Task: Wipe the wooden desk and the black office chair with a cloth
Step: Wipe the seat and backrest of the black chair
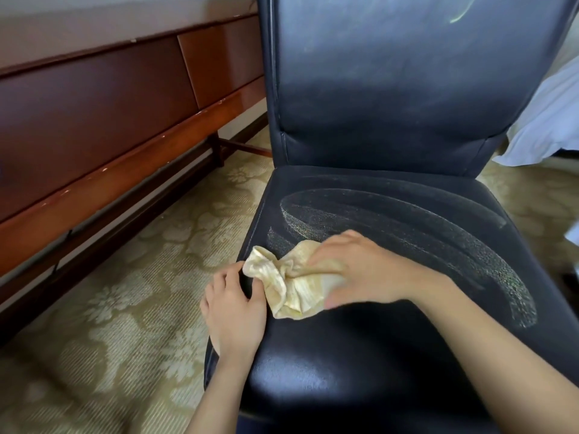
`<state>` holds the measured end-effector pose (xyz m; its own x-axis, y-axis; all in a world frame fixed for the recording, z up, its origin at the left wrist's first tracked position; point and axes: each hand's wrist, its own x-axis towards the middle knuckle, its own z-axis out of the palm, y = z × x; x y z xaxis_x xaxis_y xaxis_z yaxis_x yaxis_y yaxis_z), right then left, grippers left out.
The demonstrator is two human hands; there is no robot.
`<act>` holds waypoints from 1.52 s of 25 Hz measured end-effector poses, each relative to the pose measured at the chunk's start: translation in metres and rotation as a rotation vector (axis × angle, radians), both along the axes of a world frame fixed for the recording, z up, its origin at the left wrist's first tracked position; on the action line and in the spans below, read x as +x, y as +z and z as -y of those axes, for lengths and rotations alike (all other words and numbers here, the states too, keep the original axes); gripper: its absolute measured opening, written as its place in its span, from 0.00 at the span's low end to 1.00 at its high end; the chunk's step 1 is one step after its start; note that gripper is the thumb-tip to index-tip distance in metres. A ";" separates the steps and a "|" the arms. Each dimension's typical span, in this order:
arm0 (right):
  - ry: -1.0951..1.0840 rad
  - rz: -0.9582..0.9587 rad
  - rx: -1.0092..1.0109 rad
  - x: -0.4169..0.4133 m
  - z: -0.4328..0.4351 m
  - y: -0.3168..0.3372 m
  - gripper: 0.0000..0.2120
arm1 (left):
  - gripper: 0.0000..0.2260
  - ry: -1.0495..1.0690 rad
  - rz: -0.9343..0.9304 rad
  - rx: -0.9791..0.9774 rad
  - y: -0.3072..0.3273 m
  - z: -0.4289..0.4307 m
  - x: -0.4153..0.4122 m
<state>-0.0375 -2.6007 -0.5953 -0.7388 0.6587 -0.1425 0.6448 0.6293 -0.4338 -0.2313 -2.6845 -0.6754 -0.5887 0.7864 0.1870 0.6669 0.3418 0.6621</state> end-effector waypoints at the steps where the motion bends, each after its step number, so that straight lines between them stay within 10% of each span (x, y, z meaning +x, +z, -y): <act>1: 0.026 0.052 0.007 0.003 0.005 -0.007 0.25 | 0.14 0.003 -0.003 0.000 0.000 0.000 0.000; 6: -0.105 -0.151 0.153 0.001 0.013 -0.015 0.04 | 0.12 0.025 0.047 0.071 0.004 0.001 0.001; 13: -0.238 -0.620 -0.310 0.009 0.022 0.038 0.04 | 0.14 -0.019 0.087 0.101 0.009 0.010 0.002; 20: -0.471 -0.919 0.046 0.046 0.029 0.106 0.08 | 0.13 0.001 -0.032 0.052 0.004 0.008 0.003; 27: -0.458 -0.764 -0.248 0.030 0.021 0.123 0.06 | 0.12 0.018 -0.041 0.085 0.002 0.007 0.003; 38: -0.185 0.084 0.237 -0.006 0.068 -0.027 0.24 | 0.12 0.044 -0.014 0.122 0.000 0.008 0.002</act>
